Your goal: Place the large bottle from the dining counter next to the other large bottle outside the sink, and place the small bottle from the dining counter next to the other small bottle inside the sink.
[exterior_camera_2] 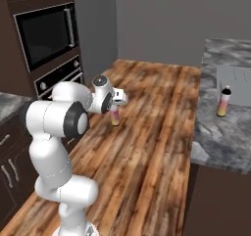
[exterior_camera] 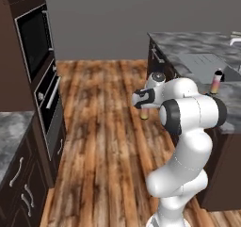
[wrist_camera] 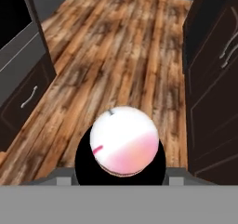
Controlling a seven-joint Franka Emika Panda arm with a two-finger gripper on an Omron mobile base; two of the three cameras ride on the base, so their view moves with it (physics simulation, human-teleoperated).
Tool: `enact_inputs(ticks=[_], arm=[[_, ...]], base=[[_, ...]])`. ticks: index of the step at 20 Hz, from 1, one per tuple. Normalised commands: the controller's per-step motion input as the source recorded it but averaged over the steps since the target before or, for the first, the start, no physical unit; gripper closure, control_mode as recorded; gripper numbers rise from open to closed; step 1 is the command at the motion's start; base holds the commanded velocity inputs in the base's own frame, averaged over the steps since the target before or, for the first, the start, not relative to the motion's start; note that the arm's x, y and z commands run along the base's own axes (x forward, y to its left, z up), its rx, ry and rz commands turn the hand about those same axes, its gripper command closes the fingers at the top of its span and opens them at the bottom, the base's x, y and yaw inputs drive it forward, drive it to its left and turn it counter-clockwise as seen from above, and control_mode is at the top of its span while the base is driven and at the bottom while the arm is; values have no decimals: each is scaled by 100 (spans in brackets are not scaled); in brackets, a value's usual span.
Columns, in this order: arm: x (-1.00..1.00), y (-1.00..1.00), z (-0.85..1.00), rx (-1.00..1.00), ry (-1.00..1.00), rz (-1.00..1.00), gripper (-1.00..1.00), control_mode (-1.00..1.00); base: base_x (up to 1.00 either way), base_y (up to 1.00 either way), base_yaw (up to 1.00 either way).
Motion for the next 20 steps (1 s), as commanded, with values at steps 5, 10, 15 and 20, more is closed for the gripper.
enact_inputs(ticks=[5,10,15,20], arm=[[0,0,0,0,0,0,100,100],[0,0,0,0,0,0,100,100],[0,0,0,0,0,0,100,100],[0,0,0,0,0,0,100,100]], base=[[42,25,-35],[42,24,-35],[36,45,-34],[37,61,-33]])
